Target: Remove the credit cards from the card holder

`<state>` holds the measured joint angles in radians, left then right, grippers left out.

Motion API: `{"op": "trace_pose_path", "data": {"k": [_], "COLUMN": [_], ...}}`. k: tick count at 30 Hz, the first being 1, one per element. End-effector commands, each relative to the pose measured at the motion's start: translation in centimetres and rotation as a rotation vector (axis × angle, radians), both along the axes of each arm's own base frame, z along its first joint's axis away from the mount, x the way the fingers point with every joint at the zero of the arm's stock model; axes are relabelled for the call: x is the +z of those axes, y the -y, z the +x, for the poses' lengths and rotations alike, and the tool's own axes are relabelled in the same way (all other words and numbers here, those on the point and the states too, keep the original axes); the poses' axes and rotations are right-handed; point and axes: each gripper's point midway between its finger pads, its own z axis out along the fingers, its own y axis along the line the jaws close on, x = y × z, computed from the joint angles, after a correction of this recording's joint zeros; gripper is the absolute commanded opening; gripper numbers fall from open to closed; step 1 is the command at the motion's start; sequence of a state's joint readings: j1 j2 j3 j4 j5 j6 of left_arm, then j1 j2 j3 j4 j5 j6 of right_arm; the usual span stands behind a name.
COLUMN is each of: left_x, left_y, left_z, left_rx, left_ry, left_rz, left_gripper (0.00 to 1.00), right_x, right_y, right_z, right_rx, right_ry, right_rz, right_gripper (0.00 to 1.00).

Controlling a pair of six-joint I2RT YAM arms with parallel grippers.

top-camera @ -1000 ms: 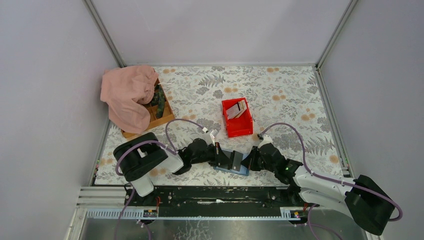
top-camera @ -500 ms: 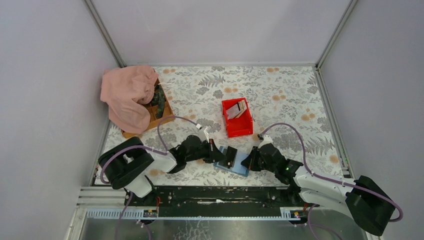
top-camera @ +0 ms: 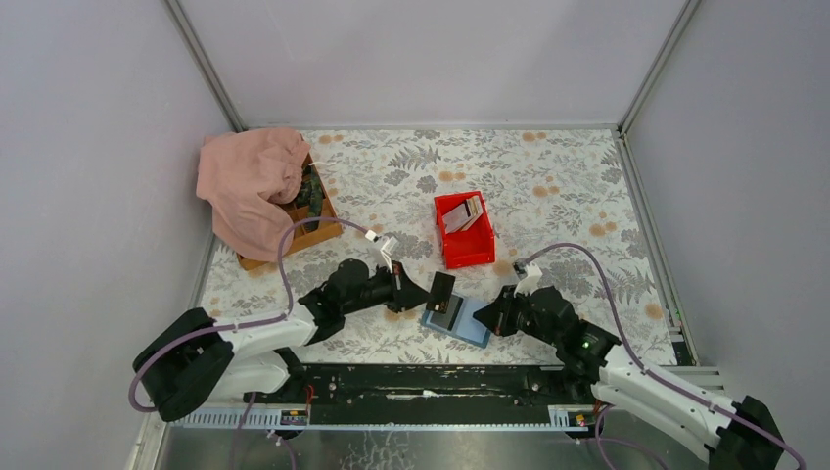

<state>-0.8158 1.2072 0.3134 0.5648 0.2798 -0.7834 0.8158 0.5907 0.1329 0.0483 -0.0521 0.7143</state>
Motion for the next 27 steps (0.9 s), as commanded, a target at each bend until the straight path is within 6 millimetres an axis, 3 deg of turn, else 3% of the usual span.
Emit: {"op": "trace_pose_path", "data": {"k": [1,3,5,12,19,27], "left_x": [1.7,2.6,3.2,5.0,6.4,6.8], "left_y": [0.2,0.5,0.7,0.5,0.7,0.7], "left_z": [-1.9,-3.1,-3.8,-6.1,-7.9,-8.5], "left_rx": [-0.131,-0.202,-0.246,-0.351,-0.478,-0.515], "left_ry": [0.071,0.078,0.085,0.127,0.160,0.164], "left_rz": [-0.039,-0.076,-0.103,-0.194,-0.238,-0.261], "left_gripper": [0.00,0.00,0.00,0.00,0.00,0.00], "right_x": [5.0,6.5,8.0,12.0,12.4,12.4], "right_y": [-1.4,-1.6,-1.6,-0.7,-1.9,-2.7], "right_z": [-0.4,-0.7,-0.9,-1.4,-2.6,-2.9], "right_rx": [0.115,0.142,0.156,0.172,0.287,0.334], "right_ry": [0.150,0.194,0.237,0.384,0.369,0.366], "right_rz": [0.101,0.132,0.165,0.218,0.208,0.220], "right_gripper": [0.08,0.26,0.34,0.36,0.42,0.42]}}
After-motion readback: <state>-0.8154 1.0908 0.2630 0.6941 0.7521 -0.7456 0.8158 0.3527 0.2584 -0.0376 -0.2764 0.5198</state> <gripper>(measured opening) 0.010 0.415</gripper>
